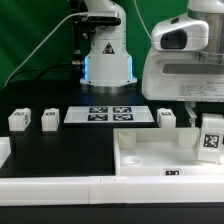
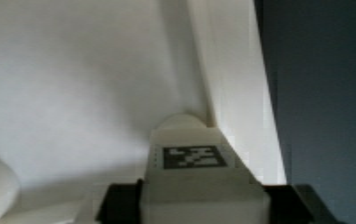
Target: Assemble one leg
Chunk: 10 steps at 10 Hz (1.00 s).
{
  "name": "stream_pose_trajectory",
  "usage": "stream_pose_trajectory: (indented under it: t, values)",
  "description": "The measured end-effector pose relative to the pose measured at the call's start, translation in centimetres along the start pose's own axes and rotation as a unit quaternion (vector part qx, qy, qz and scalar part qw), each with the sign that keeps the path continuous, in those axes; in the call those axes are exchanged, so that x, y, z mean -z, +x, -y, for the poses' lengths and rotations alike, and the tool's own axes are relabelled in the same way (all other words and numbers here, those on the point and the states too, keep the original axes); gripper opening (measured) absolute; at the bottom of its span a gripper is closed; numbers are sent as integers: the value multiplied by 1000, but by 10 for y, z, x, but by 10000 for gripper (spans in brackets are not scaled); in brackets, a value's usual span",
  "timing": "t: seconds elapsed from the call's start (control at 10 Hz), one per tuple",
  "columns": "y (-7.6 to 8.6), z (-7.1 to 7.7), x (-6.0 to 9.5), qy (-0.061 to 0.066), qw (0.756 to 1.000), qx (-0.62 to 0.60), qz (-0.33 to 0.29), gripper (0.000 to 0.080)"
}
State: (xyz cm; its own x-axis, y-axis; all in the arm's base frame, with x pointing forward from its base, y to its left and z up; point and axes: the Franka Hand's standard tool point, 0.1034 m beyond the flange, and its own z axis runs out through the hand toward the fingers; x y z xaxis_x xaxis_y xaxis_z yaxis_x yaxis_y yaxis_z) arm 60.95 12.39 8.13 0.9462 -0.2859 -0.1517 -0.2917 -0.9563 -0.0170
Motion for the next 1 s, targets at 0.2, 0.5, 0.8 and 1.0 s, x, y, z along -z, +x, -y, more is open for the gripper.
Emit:
stream_pose_trajectory:
  t: [0.2,0.5,0.8,1.0]
  values:
    - [1,1,-2,16,991,-131,-1,299]
    - [1,3,-3,22,970,-242,5,298]
    - [0,4,-3,23,959,-283,8,296]
    - [0,5,-3,23,962,-272,8,471]
